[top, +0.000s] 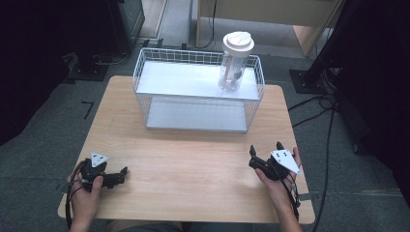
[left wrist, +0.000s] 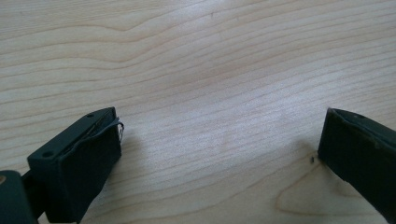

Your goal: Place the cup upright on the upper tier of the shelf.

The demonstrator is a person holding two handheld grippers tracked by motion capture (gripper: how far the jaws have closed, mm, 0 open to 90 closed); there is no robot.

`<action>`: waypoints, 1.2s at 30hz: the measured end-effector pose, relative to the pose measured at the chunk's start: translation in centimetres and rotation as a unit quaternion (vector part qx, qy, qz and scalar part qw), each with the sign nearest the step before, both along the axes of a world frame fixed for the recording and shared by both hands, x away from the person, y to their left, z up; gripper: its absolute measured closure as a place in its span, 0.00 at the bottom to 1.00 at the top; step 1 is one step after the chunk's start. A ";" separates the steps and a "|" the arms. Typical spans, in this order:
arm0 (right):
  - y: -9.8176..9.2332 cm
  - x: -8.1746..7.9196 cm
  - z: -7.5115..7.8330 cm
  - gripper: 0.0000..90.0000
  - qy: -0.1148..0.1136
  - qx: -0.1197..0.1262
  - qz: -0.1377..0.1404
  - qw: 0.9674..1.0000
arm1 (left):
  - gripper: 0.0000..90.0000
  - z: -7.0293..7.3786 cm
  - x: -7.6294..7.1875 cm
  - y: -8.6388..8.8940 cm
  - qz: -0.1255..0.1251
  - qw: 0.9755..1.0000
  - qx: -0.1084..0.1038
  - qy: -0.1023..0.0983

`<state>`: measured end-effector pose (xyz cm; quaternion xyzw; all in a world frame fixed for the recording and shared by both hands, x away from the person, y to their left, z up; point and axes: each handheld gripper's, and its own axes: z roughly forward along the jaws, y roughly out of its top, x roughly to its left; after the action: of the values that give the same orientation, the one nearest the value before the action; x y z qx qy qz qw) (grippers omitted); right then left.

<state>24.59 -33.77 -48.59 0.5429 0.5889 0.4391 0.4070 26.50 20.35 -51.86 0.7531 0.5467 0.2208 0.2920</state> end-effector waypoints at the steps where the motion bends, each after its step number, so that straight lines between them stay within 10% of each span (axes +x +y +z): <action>1: -0.2 -0.2 -0.3 0.06 0.004 0.000 0.000 1.000 | 0.00 0.0 0.0 0.0 0.000 1.000 0.000 0.000; 17: -2.4 -3.9 -3.3 0.06 0.086 -0.007 -0.002 0.996 | 0.00 0.0 0.0 0.0 0.000 1.000 0.000 0.000; 22: -3.1 -4.9 -3.5 0.06 0.140 -0.026 -0.005 0.990 | 0.00 0.0 0.0 0.0 0.000 1.000 0.000 0.000; 27: -4.2 -5.2 -3.9 0.06 0.228 -0.024 0.001 0.973 | 0.00 0.0 0.0 0.0 0.000 1.000 0.000 0.000; 36: -4.3 -4.8 -4.0 0.05 0.238 -0.009 0.017 0.971 | 0.00 0.0 0.0 0.0 -0.001 1.000 0.000 0.001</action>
<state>19.76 -38.10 -52.59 0.6178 0.6819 0.2991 0.2527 26.51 20.37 -51.85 0.7538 0.5462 0.2203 0.2915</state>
